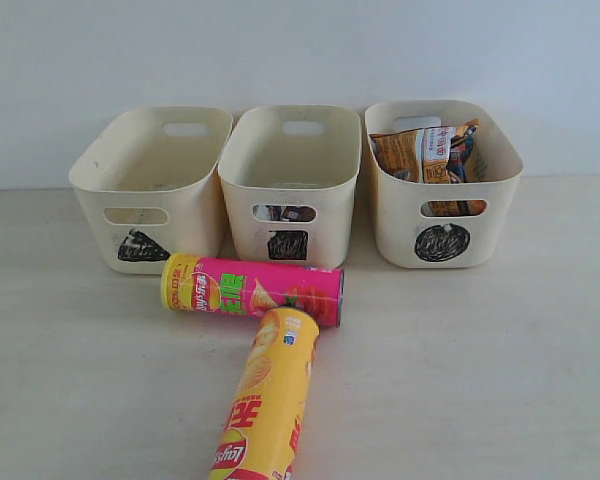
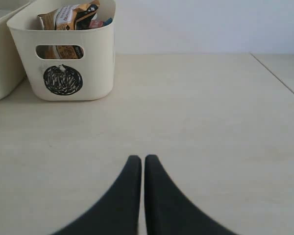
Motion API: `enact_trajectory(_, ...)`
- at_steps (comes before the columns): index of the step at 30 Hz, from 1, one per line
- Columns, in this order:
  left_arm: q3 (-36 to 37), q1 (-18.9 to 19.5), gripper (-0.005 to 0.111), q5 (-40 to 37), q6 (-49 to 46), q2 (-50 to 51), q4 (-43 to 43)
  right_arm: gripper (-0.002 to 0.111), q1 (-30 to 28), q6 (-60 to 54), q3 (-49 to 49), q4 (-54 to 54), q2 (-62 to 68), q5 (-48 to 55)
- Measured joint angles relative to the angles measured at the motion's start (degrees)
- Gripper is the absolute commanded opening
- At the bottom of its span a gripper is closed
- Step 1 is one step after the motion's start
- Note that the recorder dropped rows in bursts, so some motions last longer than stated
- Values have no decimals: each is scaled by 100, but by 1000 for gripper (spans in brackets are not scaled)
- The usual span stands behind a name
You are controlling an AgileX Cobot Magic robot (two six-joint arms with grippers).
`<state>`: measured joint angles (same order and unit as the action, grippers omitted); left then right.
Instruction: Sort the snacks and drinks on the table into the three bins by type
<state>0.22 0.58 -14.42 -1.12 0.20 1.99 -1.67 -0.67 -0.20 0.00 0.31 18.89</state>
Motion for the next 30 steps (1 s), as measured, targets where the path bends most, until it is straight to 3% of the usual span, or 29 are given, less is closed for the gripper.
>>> enact_trajectory(8,0,0,4,1793,360,0,1129,0,52,0,0,0,0,0)
enact_trajectory(12,-118,0,4,2526,1403,-10,1403,0,52,0,0,0,0,0)
enact_trajectory(15,-650,0,4,3074,1597,258,1416,0,52,9,0,0,0,0)
enact_trajectory(18,-1422,0,4,3100,1627,1062,1290,0,52,9,0,0,0,0)
enact_trajectory(23,-2613,0,4,2316,1631,2550,470,0,52,9,0,0,0,0)
enact_trajectory(26,-3545,0,4,1045,1511,3737,-357,0,52,21,0,0,0,0)
enact_trajectory(28,-4144,-82,4,-21,793,4467,-504,0,52,21,0,0,0,0)
enact_trajectory(30,-4346,-304,4,-440,459,4744,-504,0,52,21,0,0,0,0)
